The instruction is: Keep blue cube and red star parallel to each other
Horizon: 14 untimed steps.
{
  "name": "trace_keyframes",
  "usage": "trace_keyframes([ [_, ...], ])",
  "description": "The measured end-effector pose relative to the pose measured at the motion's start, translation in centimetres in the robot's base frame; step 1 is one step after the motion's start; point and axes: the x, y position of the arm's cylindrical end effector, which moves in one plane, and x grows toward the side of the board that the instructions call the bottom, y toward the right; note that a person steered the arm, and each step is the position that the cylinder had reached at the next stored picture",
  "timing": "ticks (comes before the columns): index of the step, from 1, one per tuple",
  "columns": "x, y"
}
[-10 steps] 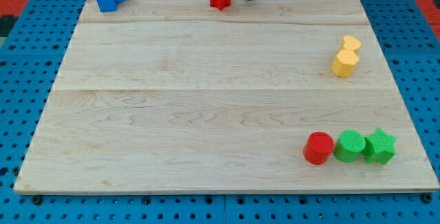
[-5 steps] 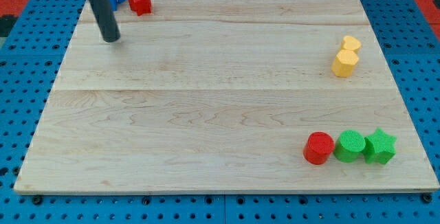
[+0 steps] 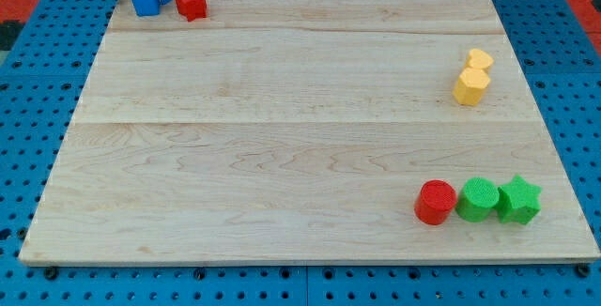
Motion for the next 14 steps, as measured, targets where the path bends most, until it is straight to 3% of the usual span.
trace_keyframes([
  [2,8.7,1.4],
  [3,6.4,-0.1],
  [4,0.1,-0.8],
  [7,1.5,7.0],
  [8,4.0,7.0],
  [11,-0.1,3.6],
  [13,3.9,22.5],
  [14,4.0,24.0],
])
